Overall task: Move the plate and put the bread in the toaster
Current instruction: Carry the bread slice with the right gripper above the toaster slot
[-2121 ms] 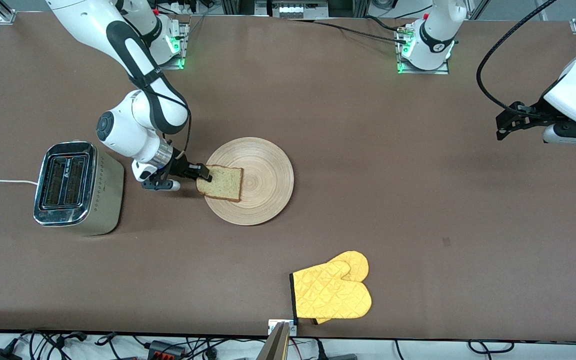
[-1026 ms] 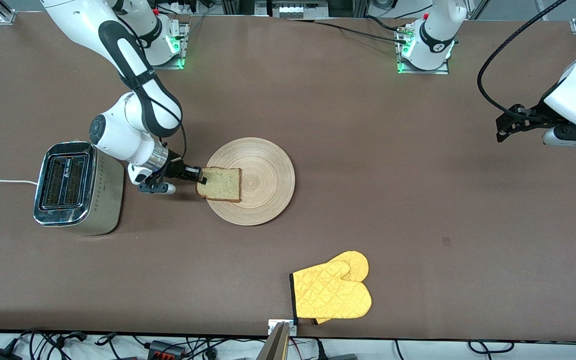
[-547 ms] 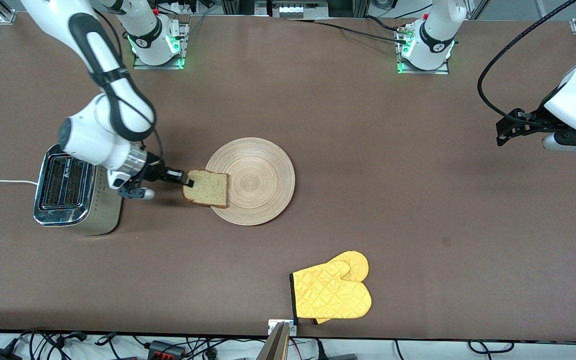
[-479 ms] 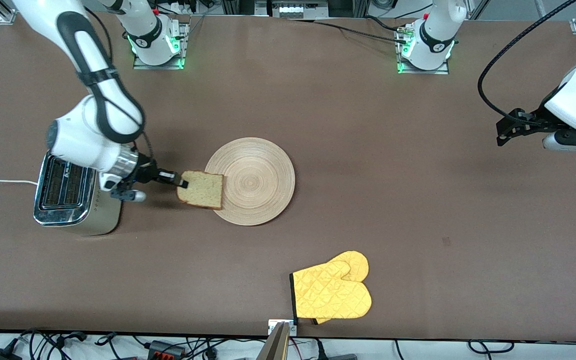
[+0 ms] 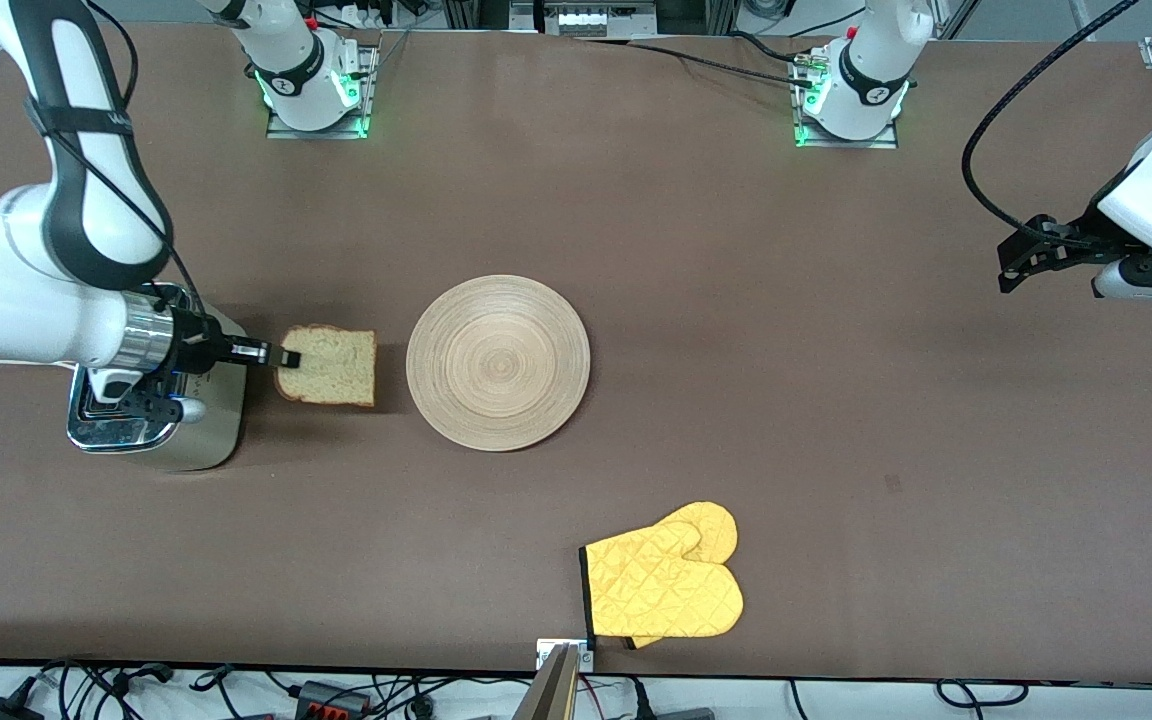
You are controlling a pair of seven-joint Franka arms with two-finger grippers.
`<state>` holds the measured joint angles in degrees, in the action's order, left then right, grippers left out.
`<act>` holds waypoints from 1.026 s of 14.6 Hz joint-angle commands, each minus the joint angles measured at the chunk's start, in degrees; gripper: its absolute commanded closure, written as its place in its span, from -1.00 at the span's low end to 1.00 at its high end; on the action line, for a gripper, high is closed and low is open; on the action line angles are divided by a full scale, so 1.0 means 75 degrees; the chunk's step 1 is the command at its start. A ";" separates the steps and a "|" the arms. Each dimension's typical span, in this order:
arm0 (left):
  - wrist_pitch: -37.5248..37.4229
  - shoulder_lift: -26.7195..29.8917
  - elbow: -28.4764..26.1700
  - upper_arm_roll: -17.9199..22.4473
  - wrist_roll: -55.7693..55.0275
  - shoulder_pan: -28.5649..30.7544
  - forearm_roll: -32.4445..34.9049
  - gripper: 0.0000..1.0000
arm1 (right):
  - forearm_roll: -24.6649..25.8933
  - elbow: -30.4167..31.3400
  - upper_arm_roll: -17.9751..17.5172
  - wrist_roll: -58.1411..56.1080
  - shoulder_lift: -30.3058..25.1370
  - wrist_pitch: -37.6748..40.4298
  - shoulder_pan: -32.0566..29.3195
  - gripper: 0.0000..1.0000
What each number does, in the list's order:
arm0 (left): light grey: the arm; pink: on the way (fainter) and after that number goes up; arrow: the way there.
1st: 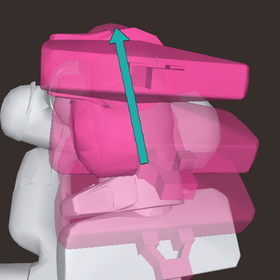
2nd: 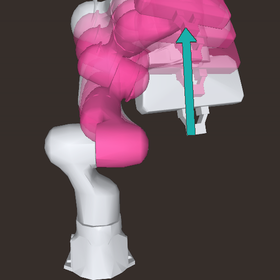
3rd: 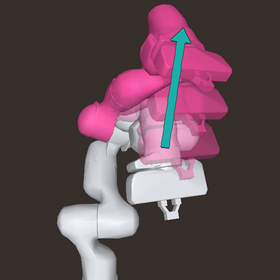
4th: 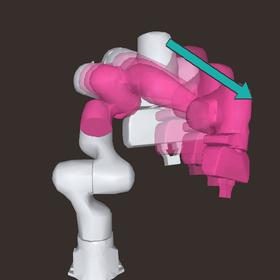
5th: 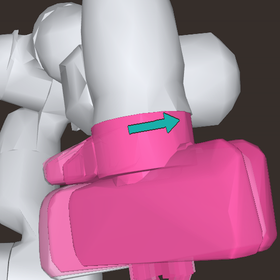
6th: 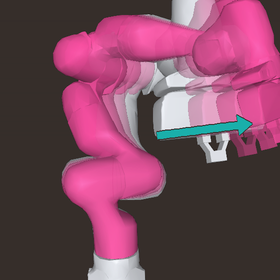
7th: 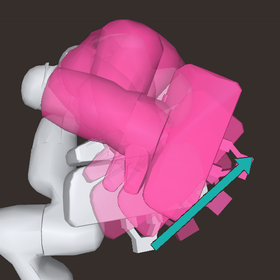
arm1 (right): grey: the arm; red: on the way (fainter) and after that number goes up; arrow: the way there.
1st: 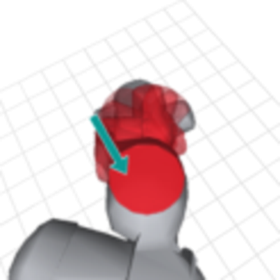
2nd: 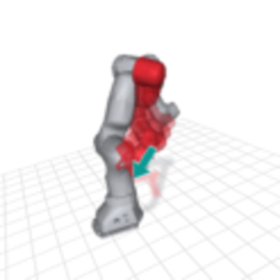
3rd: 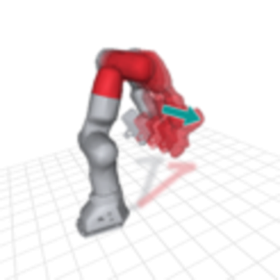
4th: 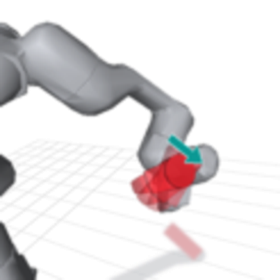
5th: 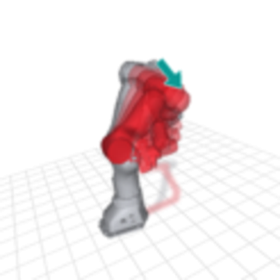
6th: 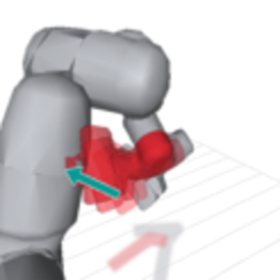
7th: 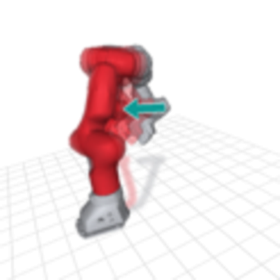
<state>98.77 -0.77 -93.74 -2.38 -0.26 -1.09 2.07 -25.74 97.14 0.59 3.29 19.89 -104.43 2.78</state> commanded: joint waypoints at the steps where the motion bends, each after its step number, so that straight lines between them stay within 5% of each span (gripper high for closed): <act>1: -0.0103 -0.0144 0.0264 0.0012 -0.0024 -0.0031 -0.0077 -1.00 | 0.1015 -0.2199 -0.0009 0.0943 0.0849 0.2114 -0.0066 1.00; 7: -0.0103 -0.0155 0.0287 0.0012 0.0011 -0.0031 -0.0066 -1.00 | 0.2107 -0.4864 0.0389 0.0827 0.1836 0.4417 -0.0207 1.00; 13: -0.0115 -0.0167 0.0287 0.0012 0.0023 -0.0043 -0.0066 -1.00 | 0.4530 -0.5031 0.0402 -0.2065 0.1790 0.4572 -0.0184 1.00; 15: -0.0115 -0.0167 0.0287 0.0012 0.0023 -0.0031 -0.0066 -1.00 | 0.4873 -0.5031 0.0390 -0.2254 0.1778 0.4583 -0.0172 1.00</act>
<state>98.77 -1.20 -93.33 -2.40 -0.26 -1.11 2.07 7.96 61.84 3.70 -10.54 32.14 -71.66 1.20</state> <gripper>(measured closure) 0.000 0.916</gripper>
